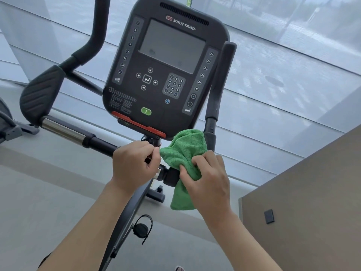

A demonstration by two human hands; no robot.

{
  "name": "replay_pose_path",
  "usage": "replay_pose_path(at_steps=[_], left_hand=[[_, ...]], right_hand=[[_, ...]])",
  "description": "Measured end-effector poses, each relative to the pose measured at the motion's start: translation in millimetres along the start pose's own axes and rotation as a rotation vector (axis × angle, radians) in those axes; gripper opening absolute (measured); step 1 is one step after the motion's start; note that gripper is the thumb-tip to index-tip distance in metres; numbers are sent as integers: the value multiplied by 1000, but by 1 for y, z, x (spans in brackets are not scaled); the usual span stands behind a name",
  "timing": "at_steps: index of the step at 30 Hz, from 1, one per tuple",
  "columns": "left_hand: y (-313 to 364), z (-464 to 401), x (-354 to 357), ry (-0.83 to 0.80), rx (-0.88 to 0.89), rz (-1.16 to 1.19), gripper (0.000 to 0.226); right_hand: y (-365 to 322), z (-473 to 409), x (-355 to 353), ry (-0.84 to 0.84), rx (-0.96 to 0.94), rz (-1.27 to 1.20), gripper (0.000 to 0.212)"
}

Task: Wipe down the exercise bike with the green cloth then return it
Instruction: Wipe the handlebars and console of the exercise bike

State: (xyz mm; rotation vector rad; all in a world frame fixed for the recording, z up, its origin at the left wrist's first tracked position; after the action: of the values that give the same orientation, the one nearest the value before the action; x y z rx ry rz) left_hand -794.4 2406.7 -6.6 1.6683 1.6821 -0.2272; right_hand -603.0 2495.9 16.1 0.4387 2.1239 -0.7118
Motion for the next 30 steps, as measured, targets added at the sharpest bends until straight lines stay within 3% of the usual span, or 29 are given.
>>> replay_pose_path(at_steps=[8, 14, 21, 30], left_hand=[[0, -1, 0, 10, 17, 15, 49], [2, -1, -1, -15, 9, 30, 47], [2, -1, -6, -23, 20, 51, 52], [2, -1, -6, 8, 12, 41, 47]], right_hand=[[16, -83, 4, 58, 164, -45, 36], [22, -107, 6, 20, 121, -25, 34], [-8, -63, 6, -27, 26, 53, 36], [-19, -8, 9, 109, -38, 44, 36]])
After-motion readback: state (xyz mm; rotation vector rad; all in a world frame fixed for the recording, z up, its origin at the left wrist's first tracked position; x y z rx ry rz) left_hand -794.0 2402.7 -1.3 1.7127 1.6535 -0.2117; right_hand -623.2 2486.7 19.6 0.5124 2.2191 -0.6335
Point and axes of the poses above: each hand's wrist, its own z-axis away from the middle knuckle, its own x-axis out of the palm, y = z × x, the point moved 6 cm from there along -z, towards the middle knuckle, and after that the axes turned 7 degrees about -y, right-handed, at the moved point
